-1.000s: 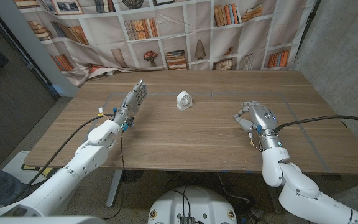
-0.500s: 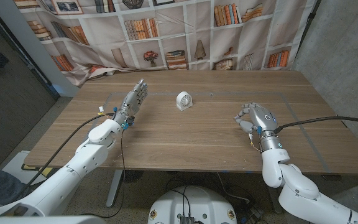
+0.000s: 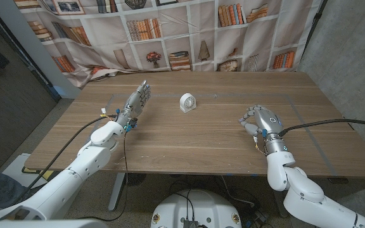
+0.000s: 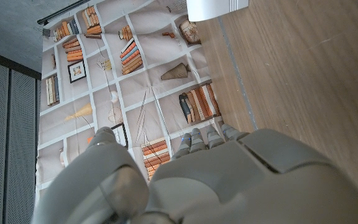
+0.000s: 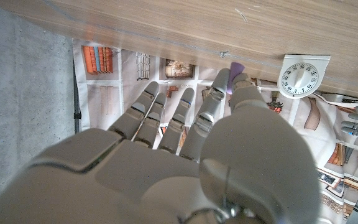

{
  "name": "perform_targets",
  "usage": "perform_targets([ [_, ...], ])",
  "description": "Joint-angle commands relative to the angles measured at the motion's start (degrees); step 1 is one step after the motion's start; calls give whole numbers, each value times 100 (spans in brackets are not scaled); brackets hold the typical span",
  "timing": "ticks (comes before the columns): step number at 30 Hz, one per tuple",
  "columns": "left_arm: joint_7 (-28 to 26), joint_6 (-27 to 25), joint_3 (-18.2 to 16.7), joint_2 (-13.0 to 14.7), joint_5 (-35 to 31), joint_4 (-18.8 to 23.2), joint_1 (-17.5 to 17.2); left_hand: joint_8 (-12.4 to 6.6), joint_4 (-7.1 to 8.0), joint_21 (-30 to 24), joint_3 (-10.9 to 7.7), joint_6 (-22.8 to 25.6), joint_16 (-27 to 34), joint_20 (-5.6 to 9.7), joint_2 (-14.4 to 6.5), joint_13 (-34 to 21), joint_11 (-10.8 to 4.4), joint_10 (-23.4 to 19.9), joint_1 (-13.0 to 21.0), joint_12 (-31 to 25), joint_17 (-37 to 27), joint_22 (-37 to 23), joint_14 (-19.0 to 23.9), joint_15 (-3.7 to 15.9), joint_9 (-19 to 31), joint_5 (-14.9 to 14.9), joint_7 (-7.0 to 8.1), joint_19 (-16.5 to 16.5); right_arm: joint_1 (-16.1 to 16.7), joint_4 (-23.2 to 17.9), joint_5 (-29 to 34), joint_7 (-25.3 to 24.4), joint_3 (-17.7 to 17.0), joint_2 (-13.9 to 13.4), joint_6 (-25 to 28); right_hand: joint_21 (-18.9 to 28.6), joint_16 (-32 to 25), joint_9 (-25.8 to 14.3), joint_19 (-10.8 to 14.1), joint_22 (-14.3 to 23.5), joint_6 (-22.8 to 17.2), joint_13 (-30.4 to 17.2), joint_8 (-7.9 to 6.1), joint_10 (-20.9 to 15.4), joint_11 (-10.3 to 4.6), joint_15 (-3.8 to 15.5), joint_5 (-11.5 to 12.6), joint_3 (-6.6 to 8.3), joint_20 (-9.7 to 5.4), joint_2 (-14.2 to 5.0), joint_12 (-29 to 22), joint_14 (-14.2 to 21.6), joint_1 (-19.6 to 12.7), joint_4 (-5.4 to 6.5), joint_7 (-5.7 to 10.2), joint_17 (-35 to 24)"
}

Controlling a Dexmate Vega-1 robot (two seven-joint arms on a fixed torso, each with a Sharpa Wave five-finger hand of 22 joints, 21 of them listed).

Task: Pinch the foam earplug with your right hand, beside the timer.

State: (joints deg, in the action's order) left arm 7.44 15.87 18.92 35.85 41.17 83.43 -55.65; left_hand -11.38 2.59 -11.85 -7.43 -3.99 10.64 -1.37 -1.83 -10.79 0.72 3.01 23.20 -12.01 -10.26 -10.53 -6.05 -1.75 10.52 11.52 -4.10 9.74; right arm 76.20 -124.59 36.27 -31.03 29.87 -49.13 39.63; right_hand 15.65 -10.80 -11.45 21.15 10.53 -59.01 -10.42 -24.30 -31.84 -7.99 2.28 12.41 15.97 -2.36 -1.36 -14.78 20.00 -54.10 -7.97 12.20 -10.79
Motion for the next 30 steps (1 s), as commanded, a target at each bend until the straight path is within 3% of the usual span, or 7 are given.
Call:
perform_targets([
  [1, -4, -55, 16, 15, -17, -4, 45, 10, -27, -6, -17, 10, -1, -38, -9, -10, 6, 4, 45, 34, -16, -14, -30, -7, 23, 10, 12, 319, -112, 216, -33, 52, 172, 127, 45, -33, -1, -14, 53, 18, 19, -3, 22, -9, 19, 163, 6, -8, -240, 4, 27, 63, 61, 21, -8, -14],
  [11, -19, -61, 20, 32, -58, 8, 84, 18, -39, 0, -24, -12, -28, -34, -30, -10, 16, 25, 74, 41, -15, -14, -108, -24, 23, 9, 10, 341, -246, 475, 44, 49, 419, 233, 172, -33, -13, -15, 74, 20, 28, -4, 38, -20, -1, 163, 6, -14, -226, -4, 40, 110, 81, 33, -12, -13],
  [30, 73, -96, 54, 36, -65, -30, 194, 11, -39, 4, -22, 3, -36, -16, -54, -11, 22, 35, 85, 42, -17, -15, -166, -19, 24, 5, -3, 365, -285, 951, 167, -445, 703, 445, 224, -19, -25, -16, 153, 23, 80, -7, 86, -6, 31, 194, 8, -24, -229, -17, 81, 200, 119, 52, -54, -10],
])
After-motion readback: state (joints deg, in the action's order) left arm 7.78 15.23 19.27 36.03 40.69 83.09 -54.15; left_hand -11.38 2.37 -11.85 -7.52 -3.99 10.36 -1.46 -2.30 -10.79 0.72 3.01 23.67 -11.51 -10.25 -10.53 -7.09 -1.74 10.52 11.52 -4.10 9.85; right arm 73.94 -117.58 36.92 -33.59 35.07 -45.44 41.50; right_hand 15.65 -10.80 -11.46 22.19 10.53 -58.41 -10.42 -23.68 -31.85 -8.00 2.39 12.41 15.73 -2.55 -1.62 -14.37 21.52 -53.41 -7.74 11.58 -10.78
